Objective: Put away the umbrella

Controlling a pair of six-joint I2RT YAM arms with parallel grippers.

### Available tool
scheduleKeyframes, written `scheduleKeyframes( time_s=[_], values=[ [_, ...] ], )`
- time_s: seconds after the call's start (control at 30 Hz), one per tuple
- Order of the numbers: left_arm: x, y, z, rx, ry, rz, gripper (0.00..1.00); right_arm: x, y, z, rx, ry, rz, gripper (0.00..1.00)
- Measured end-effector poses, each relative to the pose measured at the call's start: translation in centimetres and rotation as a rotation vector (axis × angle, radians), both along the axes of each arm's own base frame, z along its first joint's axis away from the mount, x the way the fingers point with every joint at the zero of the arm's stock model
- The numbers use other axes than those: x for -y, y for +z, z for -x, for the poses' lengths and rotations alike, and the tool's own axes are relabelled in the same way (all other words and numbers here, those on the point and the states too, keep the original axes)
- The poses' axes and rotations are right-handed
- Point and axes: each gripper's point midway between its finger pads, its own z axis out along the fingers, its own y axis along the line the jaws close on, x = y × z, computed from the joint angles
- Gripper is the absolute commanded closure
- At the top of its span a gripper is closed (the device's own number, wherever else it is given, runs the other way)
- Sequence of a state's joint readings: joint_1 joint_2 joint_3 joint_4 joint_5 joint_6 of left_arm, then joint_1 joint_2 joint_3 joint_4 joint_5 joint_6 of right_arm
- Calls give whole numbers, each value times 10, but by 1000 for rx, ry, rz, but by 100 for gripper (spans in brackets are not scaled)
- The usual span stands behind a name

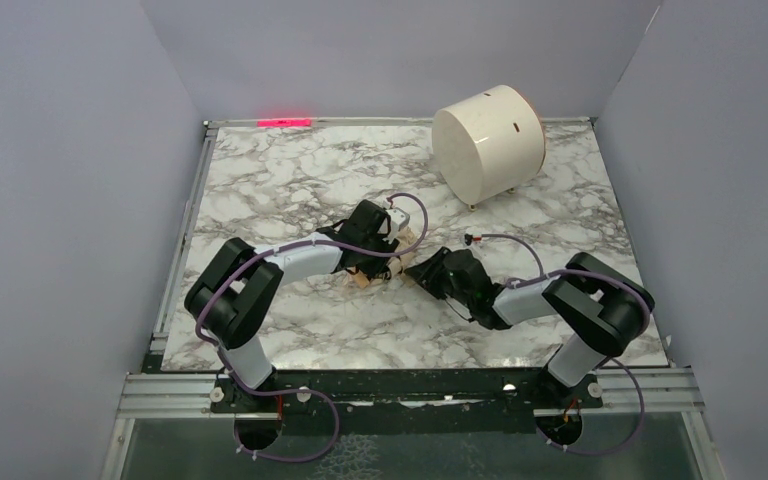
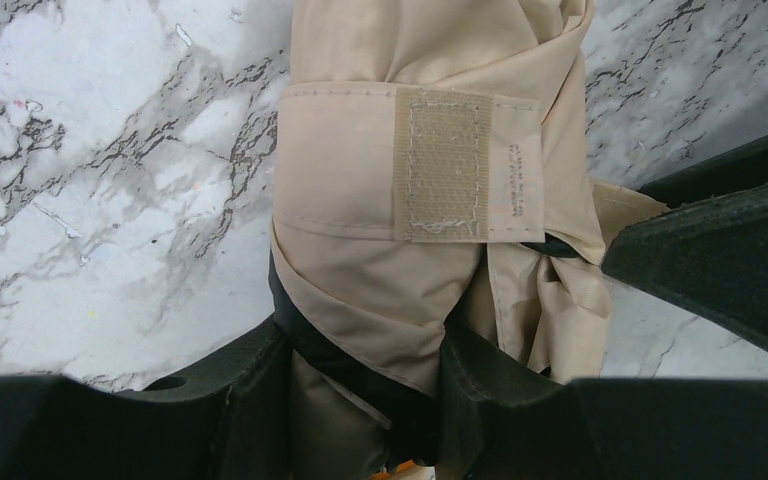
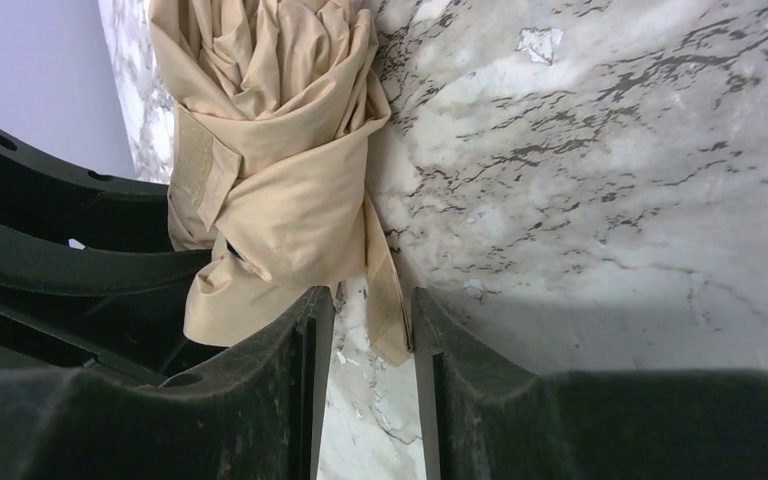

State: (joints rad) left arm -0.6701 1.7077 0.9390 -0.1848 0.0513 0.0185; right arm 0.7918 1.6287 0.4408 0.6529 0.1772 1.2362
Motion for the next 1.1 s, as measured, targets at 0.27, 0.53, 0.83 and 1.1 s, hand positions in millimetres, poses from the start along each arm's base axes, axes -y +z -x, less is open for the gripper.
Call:
scheduleKeyframes(
  time_s=[0.27,0.53,0.83,1.1],
  values=[
    [2,-1,-1,-1,-1,-1,100,-5,-1,1,3,50,-60,68],
    [2,-1,-2,5,0,-7,100,-12,4,6,5,92,-107,81],
    [3,-1,-4,8,3,-10,100,-9,2,4,17,95,-90,99],
    [3,-1,-7,11,10,-18,100,-2,6,3,71,112,-18,100]
  ],
)
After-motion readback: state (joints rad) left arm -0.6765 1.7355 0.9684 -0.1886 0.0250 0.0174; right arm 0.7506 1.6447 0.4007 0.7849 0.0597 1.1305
